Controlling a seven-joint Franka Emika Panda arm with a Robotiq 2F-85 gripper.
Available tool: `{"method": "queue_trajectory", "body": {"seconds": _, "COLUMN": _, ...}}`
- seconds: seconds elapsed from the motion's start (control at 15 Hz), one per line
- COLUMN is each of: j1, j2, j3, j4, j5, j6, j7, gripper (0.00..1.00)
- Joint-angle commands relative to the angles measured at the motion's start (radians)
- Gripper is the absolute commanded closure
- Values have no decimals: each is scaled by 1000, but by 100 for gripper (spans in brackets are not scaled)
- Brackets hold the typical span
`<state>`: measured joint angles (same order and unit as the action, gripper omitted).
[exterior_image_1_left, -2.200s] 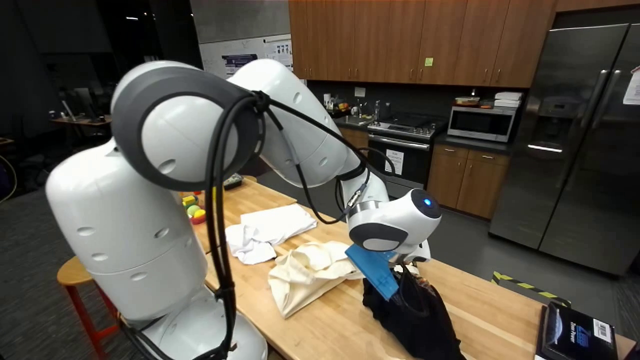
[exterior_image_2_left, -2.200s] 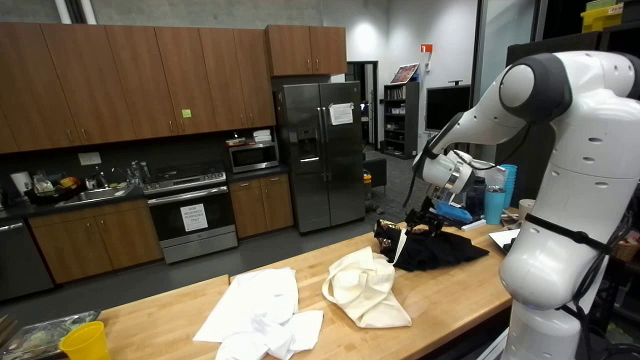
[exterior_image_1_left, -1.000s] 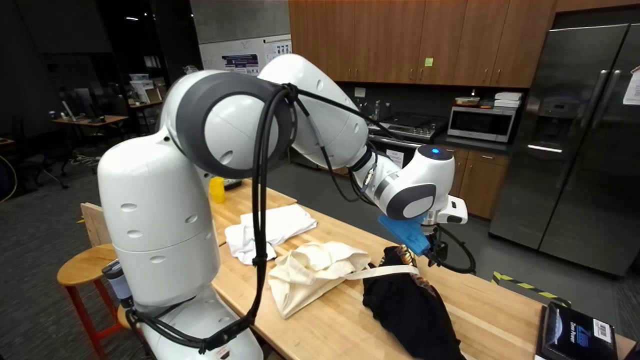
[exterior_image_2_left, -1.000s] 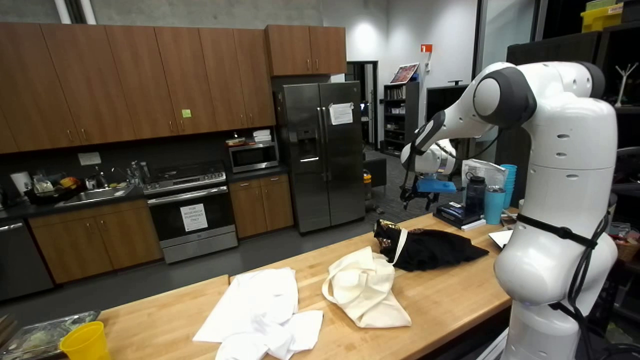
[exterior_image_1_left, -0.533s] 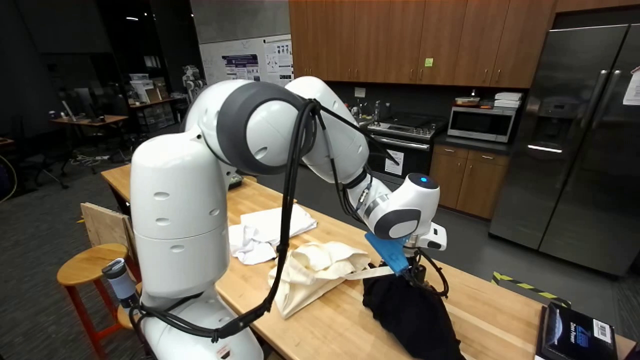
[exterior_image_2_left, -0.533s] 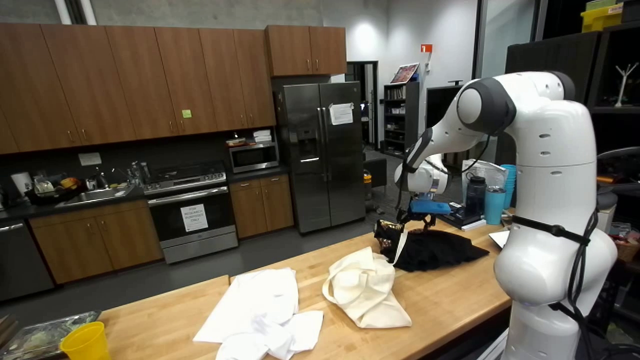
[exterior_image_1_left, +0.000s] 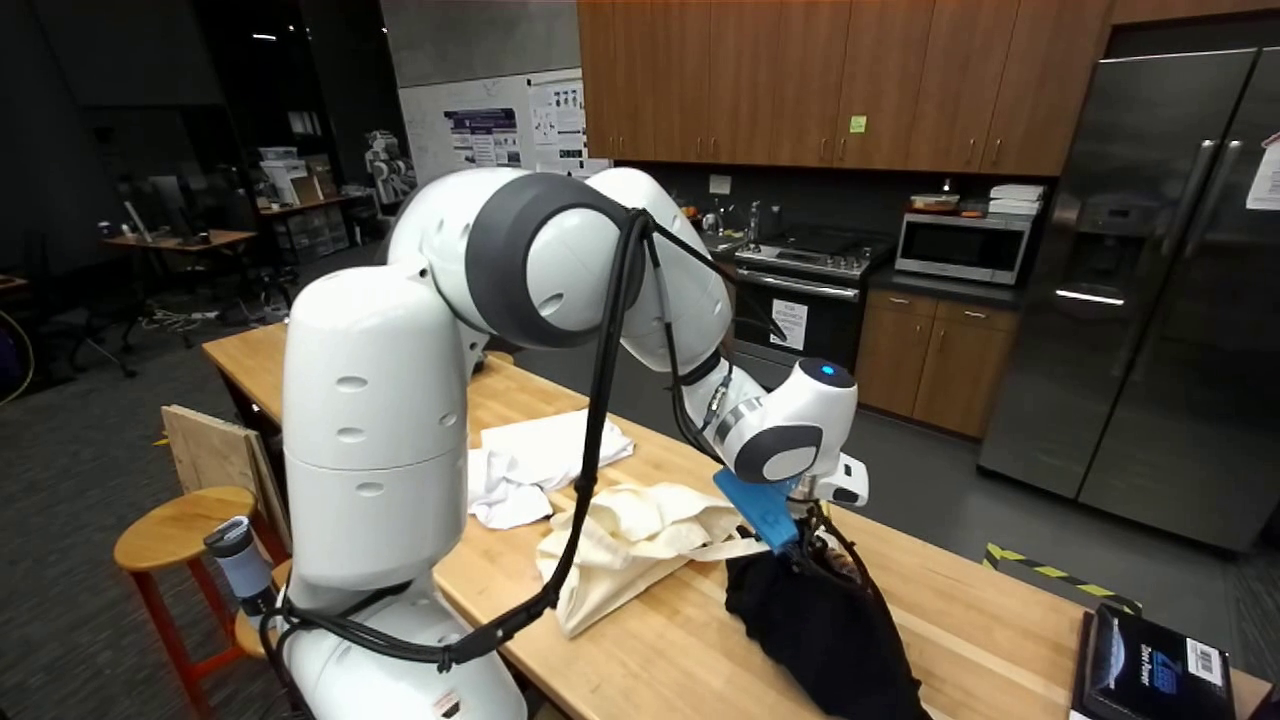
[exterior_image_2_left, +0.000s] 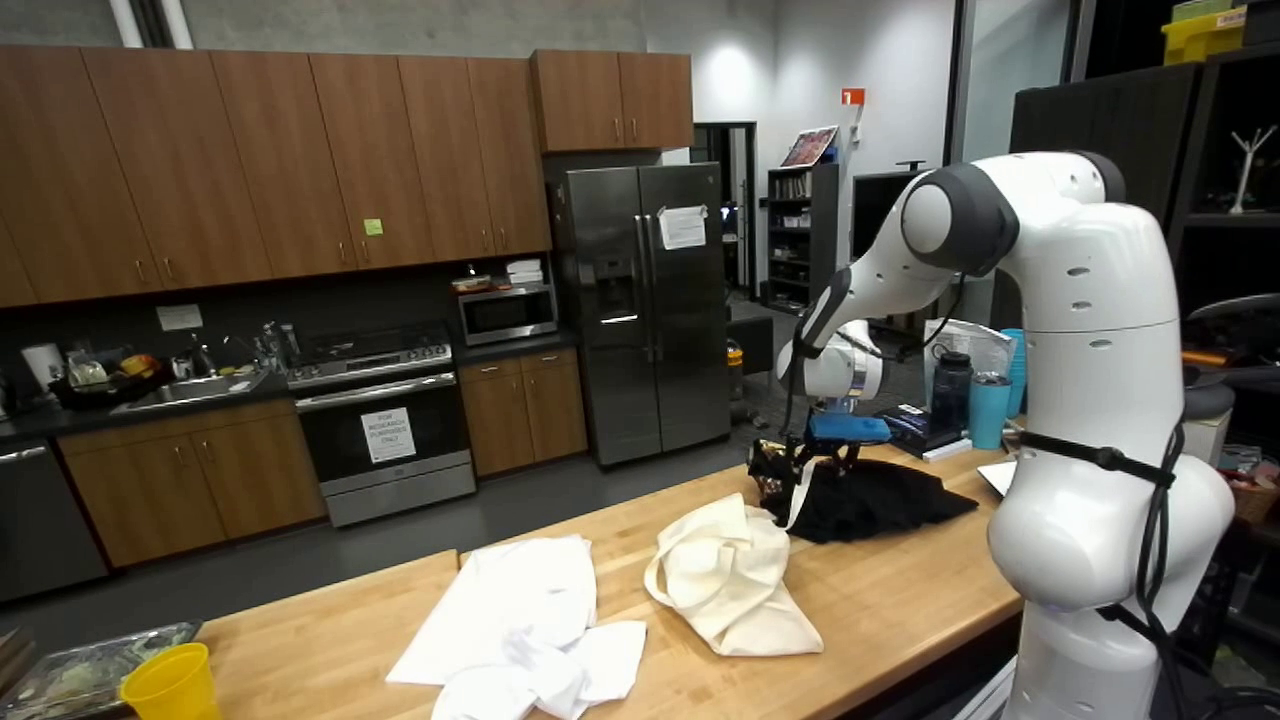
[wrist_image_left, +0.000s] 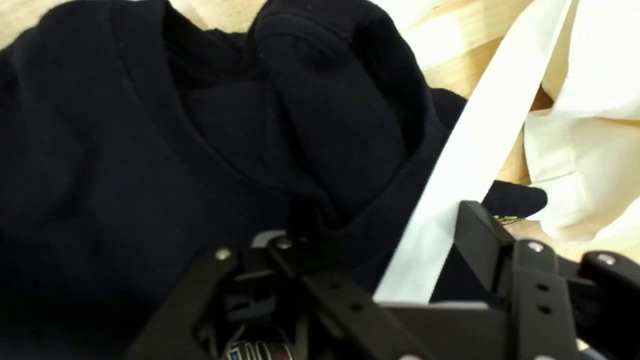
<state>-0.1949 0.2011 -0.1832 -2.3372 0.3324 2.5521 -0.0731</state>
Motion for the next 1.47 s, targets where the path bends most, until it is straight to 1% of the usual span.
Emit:
{"method": "queue_trajectory", "body": {"seconds": 0.0, "j1": -10, "j2": -26, "j3": 35, "j4": -5, "j5": 10, "j6": -26, "j7": -27, "gripper": 42}}
{"method": "queue_trajectory", "body": {"seconds": 0.07, "j1": -10, "j2": -38, "j3": 47, "j4": -6, "j5": 18, "j6": -46, "j7": -44, "gripper": 57}}
{"method": "queue_trajectory", "body": {"seconds": 0.13, "j1": -4, "j2": -54, "j3": 53, "j4": -9, "j5": 3, "j6": -57, "j7": -52, "gripper": 51}}
{"method": "queue_trajectory", "body": {"seconds": 0.27, "j1": 4, "j2": -85, "j3": 67, "j4": -8, "j5": -10, "j6": -86, "j7": -75, "gripper": 36}}
{"method": "queue_trajectory", "body": {"seconds": 0.4, "j1": 19, "j2": -120, "j3": 78, "j4": -7, "j5": -35, "j6": -128, "j7": -95, "gripper": 17}}
{"method": "queue_trajectory", "body": {"seconds": 0.47, "j1": 26, "j2": -131, "j3": 82, "j4": -3, "j5": -49, "j6": -144, "j7": -99, "gripper": 12}}
{"method": "queue_trajectory", "body": {"seconds": 0.53, "j1": 34, "j2": -143, "j3": 86, "j4": -3, "j5": -53, "j6": -162, "j7": -106, "gripper": 5}}
{"method": "queue_trajectory", "body": {"seconds": 0.67, "j1": 45, "j2": -151, "j3": 91, "j4": 5, "j5": -45, "j6": -209, "j7": -124, "gripper": 2}}
{"method": "queue_trajectory", "body": {"seconds": 0.73, "j1": 43, "j2": -151, "j3": 94, "j4": 23, "j5": 2, "j6": -304, "j7": -169, "gripper": 3}}
{"method": "queue_trajectory", "body": {"seconds": 0.8, "j1": 48, "j2": -151, "j3": 90, "j4": 21, "j5": -23, "j6": -348, "j7": -162, "gripper": 0}}
{"method": "queue_trajectory", "body": {"seconds": 1.0, "j1": 42, "j2": -146, "j3": 74, "j4": 36, "j5": -67, "j6": -466, "j7": -156, "gripper": 0}}
{"method": "queue_trajectory", "body": {"seconds": 1.13, "j1": 37, "j2": -148, "j3": 61, "j4": 30, "j5": -103, "j6": -499, "j7": -136, "gripper": 0}}
{"method": "queue_trajectory", "body": {"seconds": 1.4, "j1": 18, "j2": -128, "j3": 24, "j4": 25, "j5": -210, "j6": -476, "j7": -92, "gripper": 0}}
